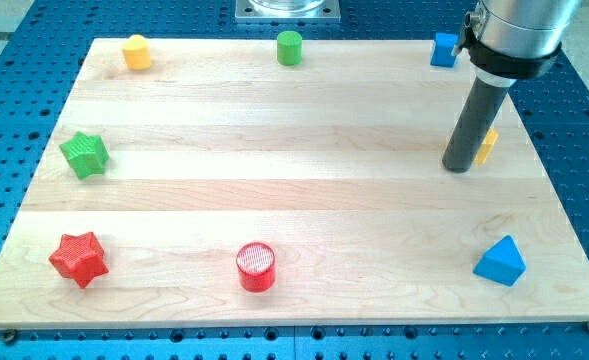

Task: Move the green star below the heart

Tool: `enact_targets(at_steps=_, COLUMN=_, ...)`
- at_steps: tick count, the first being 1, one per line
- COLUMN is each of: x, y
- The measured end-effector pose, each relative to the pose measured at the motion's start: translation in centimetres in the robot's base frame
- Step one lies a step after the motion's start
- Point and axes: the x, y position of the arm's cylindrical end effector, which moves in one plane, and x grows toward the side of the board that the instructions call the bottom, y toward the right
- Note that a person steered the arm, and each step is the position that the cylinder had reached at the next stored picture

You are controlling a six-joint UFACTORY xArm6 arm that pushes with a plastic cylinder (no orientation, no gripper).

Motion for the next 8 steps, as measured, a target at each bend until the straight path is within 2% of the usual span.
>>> enact_targets(at_steps=1, x=0.0, y=-0.1)
enact_targets(at_steps=2, x=0.0, y=-4.1)
enact_targets(at_steps=3, x=0.1, y=-11.6)
enact_targets(at_steps=5, x=3.5, y=-27.3)
enact_targets(at_steps=8, x=3.6, y=-32.3)
